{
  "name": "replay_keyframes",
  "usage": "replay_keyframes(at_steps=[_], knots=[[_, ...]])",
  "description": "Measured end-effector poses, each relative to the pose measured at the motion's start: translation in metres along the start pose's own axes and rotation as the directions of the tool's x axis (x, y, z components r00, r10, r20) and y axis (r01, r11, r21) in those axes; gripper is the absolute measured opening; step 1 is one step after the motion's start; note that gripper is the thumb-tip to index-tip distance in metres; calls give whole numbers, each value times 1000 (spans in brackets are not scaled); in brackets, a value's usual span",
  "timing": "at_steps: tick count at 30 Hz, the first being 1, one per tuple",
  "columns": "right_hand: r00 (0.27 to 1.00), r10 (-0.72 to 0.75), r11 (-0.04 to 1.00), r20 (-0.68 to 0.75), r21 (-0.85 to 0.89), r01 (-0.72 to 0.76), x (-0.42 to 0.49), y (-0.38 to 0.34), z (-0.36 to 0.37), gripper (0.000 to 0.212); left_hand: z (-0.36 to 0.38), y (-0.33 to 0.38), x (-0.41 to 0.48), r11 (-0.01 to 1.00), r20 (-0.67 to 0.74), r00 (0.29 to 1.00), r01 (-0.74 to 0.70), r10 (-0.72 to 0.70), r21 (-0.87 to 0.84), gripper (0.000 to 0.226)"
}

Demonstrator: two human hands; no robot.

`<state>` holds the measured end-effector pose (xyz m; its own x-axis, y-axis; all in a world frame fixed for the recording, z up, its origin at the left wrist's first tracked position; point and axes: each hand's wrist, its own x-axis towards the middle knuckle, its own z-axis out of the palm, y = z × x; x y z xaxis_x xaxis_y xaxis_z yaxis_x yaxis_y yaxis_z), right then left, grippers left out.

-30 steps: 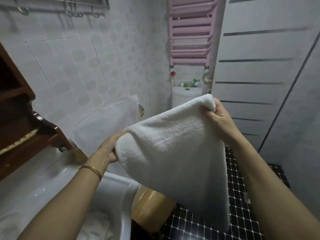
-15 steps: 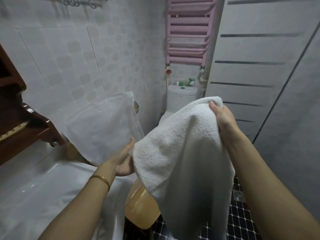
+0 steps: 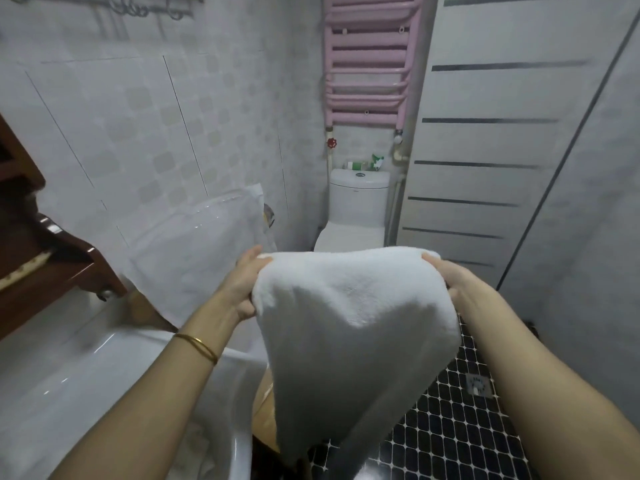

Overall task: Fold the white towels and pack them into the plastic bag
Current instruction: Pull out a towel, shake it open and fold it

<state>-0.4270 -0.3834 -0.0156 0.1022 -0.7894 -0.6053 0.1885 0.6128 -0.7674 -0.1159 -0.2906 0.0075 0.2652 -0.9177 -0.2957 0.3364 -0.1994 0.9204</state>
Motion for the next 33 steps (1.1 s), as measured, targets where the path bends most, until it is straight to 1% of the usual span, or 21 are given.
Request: replay_keyframes(at_steps=[2,5,8,10,11,12,13,15,16,18,19,21,22,23,24,25,26,28,30,31,33], knots=[[998,66,998,18,12,-66,6,12,-8,22,12,11,-3,999,-1,999,-42,42,-11,58],[991,121,985,64,117,-128,8,28,-19,21,28,22,-7,997,-44,996,-75,74,-25,52],[967,144,976,210,132,-174,5,43,-24,26,38,30,-9,995,-67,993,-100,98,-31,52],[929,154,975,336,100,-198,3,54,-25,33,44,35,-10,993,-76,992,-102,98,-59,49],[907,153,974,393,94,-206,2,59,-26,41,46,37,-13,991,-75,992,-104,98,-84,40],[881,148,974,449,88,-209,0,66,-26,51,48,40,-13,990,-63,994,-99,93,-100,22],[852,140,975,504,78,-207,-1,72,-27,59,49,42,-15,989,-59,994,-97,91,-112,12],[797,111,983,593,52,-175,-4,86,-24,71,48,47,-15,989,-72,993,-104,97,-102,26],[788,92,987,609,48,-152,-5,91,-21,74,46,49,-13,987,-85,990,-119,110,-107,28],[800,63,990,596,62,-123,-9,94,-13,70,42,51,-12,980,-100,987,-139,126,-144,31],[821,42,991,570,83,-108,-11,92,-8,61,40,52,-12,975,-106,987,-140,123,-171,32],[892,-3,986,451,153,-73,-14,81,3,36,35,54,-11,973,-114,987,-135,115,-187,32],[934,-38,984,355,178,-28,-14,73,8,29,31,55,-10,976,-118,987,-131,112,-173,33],[968,-97,983,233,174,57,-12,65,11,29,28,56,-9,980,-122,987,-124,105,-156,32],[975,-190,975,118,141,173,-10,56,14,36,23,56,-9,989,-122,988,-104,91,-104,29],[956,-292,953,20,87,289,-10,47,15,47,18,56,-7,997,-111,991,-72,68,-34,24],[923,-382,923,-42,38,384,-13,38,16,53,13,55,-6,998,-97,995,-31,36,54,18],[870,-488,873,-67,-20,488,-22,24,15,43,2,55,-2,971,-91,996,12,10,239,14],[848,-529,848,-30,-59,527,-31,12,12,29,-8,54,3,915,-133,991,22,35,403,19],[841,-541,839,-5,-76,539,-35,6,11,25,-12,54,5,884,-154,988,43,33,465,18],[832,-550,827,74,-87,555,-44,-4,11,19,-18,52,6,846,-188,982,129,-35,518,11]])
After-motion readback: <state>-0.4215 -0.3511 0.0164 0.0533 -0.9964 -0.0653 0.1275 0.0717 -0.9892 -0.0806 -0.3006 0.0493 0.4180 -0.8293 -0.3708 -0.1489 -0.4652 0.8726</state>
